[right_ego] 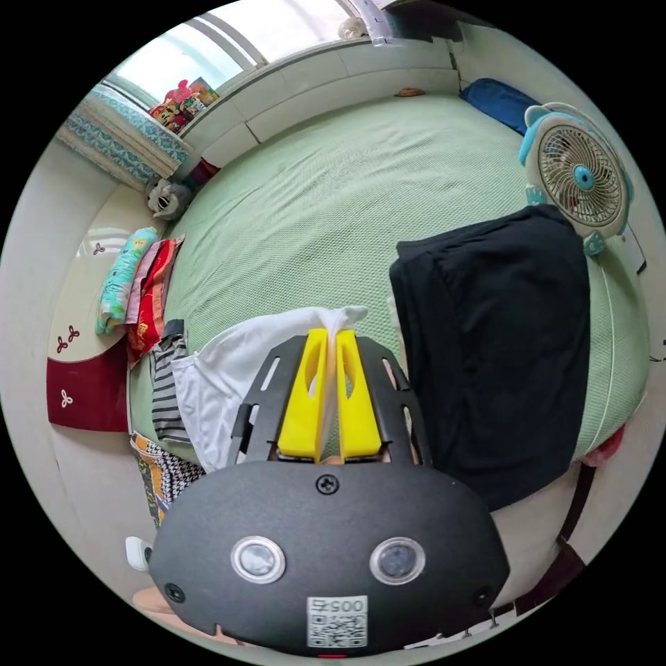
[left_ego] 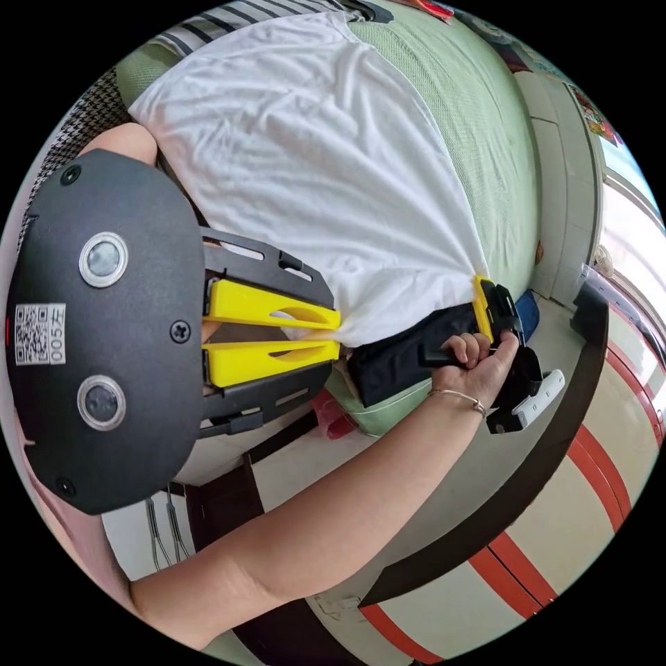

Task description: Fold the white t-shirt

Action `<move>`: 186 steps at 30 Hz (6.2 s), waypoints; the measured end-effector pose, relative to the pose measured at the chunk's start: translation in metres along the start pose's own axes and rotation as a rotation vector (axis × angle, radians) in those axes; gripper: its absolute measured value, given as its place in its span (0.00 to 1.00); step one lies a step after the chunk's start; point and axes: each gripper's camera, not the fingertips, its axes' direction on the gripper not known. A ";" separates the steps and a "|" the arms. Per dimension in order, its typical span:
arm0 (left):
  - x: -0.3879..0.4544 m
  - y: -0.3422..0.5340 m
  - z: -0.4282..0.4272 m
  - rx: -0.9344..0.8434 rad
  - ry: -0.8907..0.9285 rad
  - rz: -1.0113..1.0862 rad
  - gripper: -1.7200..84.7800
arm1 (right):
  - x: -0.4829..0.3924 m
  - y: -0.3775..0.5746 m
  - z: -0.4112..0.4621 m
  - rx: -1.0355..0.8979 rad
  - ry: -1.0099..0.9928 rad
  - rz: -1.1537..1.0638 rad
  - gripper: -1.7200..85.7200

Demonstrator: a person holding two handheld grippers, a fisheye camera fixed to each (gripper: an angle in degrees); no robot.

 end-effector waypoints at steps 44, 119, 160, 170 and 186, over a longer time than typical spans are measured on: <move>-0.208 0.154 -0.177 -0.014 -0.388 -0.315 0.06 | -0.329 0.385 0.204 -0.089 0.200 -0.756 0.17; -0.203 0.306 0.017 -0.137 -0.469 -0.293 0.01 | -0.333 0.175 0.432 -0.046 0.387 -0.520 0.03; -0.237 0.345 0.004 0.014 -0.404 -0.513 0.18 | -0.239 0.283 0.332 0.006 0.343 -0.415 0.11; -0.248 0.331 0.011 -0.066 -0.447 -0.454 0.15 | -0.260 0.254 0.360 0.003 0.439 -0.378 0.11; -0.267 0.296 0.013 -0.110 -0.433 -0.429 0.11 | -0.236 0.179 0.384 0.110 0.393 -0.305 0.13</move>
